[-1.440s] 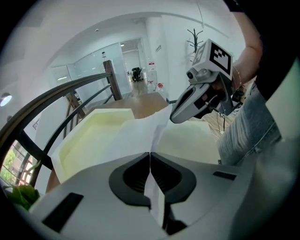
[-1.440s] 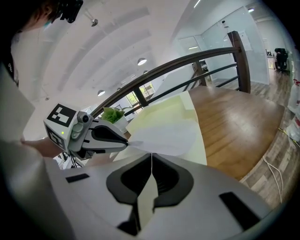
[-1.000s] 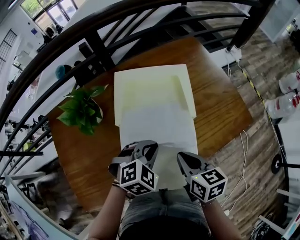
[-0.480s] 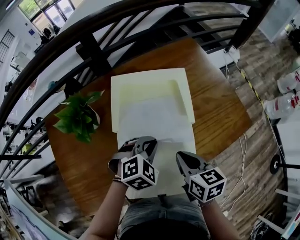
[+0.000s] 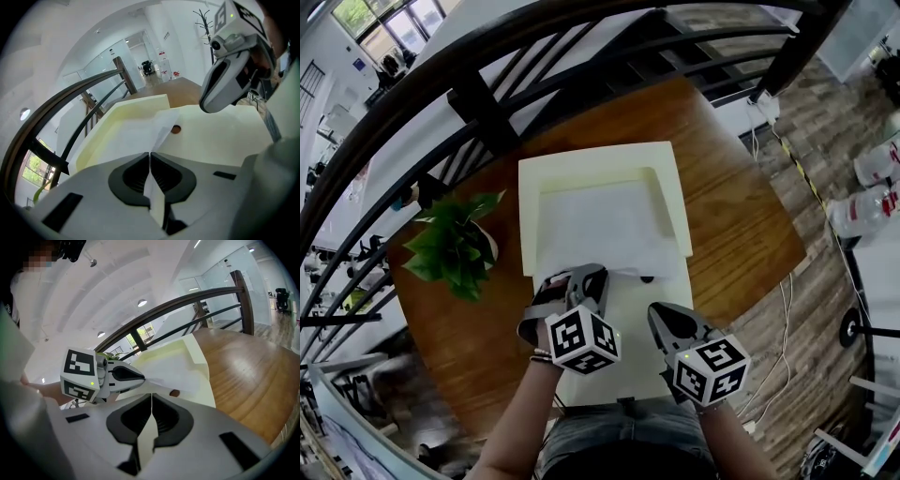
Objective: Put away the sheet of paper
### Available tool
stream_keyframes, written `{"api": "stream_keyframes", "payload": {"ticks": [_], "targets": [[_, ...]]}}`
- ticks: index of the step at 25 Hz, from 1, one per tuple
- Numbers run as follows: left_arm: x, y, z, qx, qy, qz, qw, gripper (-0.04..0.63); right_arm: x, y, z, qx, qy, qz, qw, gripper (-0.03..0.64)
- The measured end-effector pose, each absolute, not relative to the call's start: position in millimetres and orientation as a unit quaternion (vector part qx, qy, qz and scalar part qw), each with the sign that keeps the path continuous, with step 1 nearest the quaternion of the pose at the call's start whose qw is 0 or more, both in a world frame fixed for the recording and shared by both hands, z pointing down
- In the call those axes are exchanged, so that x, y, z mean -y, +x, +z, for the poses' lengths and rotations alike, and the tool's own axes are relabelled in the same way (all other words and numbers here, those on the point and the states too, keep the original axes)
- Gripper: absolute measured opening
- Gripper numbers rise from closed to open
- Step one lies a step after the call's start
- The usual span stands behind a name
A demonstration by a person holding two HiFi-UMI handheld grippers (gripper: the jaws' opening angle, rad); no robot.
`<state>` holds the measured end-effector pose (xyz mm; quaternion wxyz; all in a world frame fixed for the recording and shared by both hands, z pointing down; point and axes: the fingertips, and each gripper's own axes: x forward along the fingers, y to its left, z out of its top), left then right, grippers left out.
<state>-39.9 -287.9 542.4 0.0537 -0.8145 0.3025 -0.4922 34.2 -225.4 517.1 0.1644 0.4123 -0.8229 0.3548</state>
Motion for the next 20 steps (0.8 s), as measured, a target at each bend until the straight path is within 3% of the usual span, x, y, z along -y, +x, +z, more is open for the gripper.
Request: {"api": "stream_keyframes", "payload": {"ticks": [20], "targets": [[320.9,-49.7,551.7,-0.376,-0.778,-0.501,0.044,0.023,235.4,26.7,518.9,0.821,0.411,0.360,0.167,0.029]]}}
